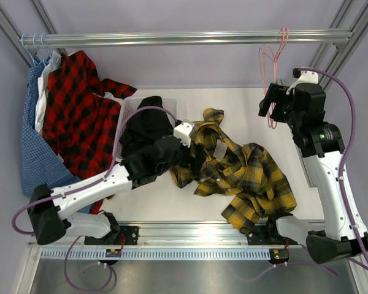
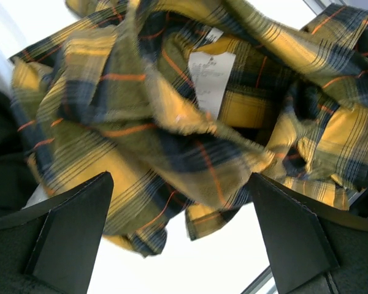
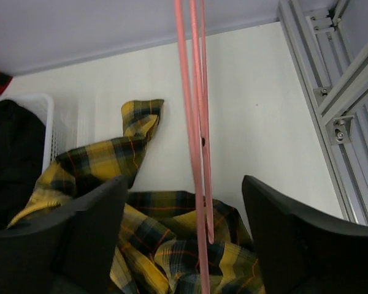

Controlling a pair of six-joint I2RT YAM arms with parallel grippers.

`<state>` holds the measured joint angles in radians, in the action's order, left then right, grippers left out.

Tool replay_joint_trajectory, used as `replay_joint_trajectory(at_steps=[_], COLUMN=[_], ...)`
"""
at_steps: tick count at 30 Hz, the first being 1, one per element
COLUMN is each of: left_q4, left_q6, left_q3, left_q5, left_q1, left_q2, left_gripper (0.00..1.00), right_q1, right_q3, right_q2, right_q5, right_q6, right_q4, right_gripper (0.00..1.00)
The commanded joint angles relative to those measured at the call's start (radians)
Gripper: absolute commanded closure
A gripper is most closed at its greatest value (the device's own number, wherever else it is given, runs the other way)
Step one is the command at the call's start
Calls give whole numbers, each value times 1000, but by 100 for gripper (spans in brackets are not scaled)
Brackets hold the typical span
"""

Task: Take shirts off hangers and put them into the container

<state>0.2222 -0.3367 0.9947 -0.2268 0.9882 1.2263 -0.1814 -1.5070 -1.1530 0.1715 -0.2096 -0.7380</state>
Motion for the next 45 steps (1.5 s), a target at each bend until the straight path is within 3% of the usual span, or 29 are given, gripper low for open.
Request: replay_joint_trajectory(at_steps=[1, 3, 13, 24, 25, 27, 28, 29, 33, 39, 45], left_q4=[-130, -176, -334, -196, -187, -187, -188, -190, -199, -74, 199], left_q6=[-2, -33, -111, -206, -217, -237, -242, -242, -187, -72, 27], left_q3=[71, 85, 119, 220, 220, 197, 190, 182, 133, 114, 309], left_q5=[11, 9, 12, 38, 41, 56, 58, 60, 31, -143, -282], left_q1=[7, 10, 33, 41, 41, 43, 43, 43, 43, 43, -12], left_q2=[58, 119, 493, 781, 792, 809, 817, 814, 721, 354, 124], left_gripper=[1, 1, 1, 2, 5, 26, 39, 63, 100, 100, 100], right_q1=[5, 5, 5, 5, 5, 5, 5, 5, 7, 5, 5], right_q3=[-42, -32, 62, 139, 142, 149, 152, 157, 156, 133, 93], right_q2=[99, 136, 377, 446, 447, 449, 447, 447, 441, 441, 434], right_q5=[-101, -139, -228, -230, -225, -224, -225, -227, -228, -228, -224], right_q6=[21, 29, 42, 70, 72, 76, 76, 76, 81, 87, 90], right_q4=[-56, -90, -202, -273, -271, -271, -270, -265, -268, -271, -274], right_gripper=[8, 1, 1, 1, 0, 1, 1, 0, 1, 1, 1])
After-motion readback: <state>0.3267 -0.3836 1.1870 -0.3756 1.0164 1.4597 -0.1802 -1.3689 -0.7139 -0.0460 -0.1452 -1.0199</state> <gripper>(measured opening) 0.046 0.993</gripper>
